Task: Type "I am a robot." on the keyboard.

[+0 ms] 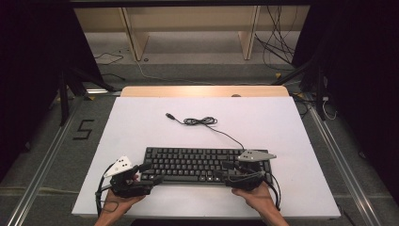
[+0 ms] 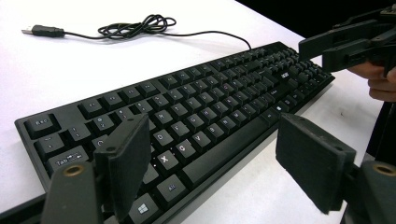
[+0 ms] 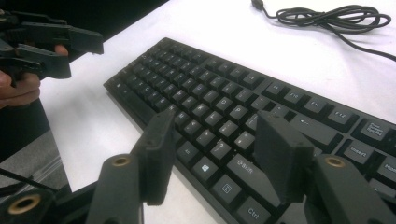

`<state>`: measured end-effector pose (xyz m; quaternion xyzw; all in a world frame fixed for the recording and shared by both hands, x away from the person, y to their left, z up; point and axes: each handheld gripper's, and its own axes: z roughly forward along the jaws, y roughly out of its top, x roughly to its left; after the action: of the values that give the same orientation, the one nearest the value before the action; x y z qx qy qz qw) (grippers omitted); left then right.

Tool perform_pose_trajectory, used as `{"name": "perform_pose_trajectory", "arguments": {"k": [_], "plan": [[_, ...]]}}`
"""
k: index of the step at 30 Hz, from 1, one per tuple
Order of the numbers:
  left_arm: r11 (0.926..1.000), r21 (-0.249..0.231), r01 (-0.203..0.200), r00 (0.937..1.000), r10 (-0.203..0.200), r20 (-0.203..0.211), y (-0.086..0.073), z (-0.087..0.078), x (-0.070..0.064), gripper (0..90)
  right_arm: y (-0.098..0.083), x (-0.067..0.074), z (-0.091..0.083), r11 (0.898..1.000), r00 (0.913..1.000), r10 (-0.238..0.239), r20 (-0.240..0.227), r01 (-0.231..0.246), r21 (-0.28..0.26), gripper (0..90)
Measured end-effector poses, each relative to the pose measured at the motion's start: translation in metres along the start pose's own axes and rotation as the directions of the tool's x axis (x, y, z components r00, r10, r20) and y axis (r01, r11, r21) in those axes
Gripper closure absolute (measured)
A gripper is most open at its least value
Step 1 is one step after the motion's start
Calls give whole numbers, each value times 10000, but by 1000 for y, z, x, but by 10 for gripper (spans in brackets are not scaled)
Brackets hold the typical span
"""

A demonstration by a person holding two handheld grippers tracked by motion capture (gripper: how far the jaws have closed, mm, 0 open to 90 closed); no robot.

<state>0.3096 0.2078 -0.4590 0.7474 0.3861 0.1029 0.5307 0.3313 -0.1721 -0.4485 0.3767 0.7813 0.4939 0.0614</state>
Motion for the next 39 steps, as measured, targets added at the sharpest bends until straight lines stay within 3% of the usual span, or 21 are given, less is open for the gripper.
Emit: {"name": "perform_pose_trajectory", "arguments": {"k": [9,31,39], "plan": [[10000,-1,39,10000,-39,19,0,0,0,259,-5,-3,-10,9999,9997,122,195,-121,-71,392],[10000,-3,46,9999,-46,124,1,0,0,259,-24,-15,-48,9974,9969,-43,783,99,-708,351],[10000,-44,59,9998,-58,167,1,0,-1,253,-26,-15,-52,9959,9961,-131,874,208,-878,324]]}}
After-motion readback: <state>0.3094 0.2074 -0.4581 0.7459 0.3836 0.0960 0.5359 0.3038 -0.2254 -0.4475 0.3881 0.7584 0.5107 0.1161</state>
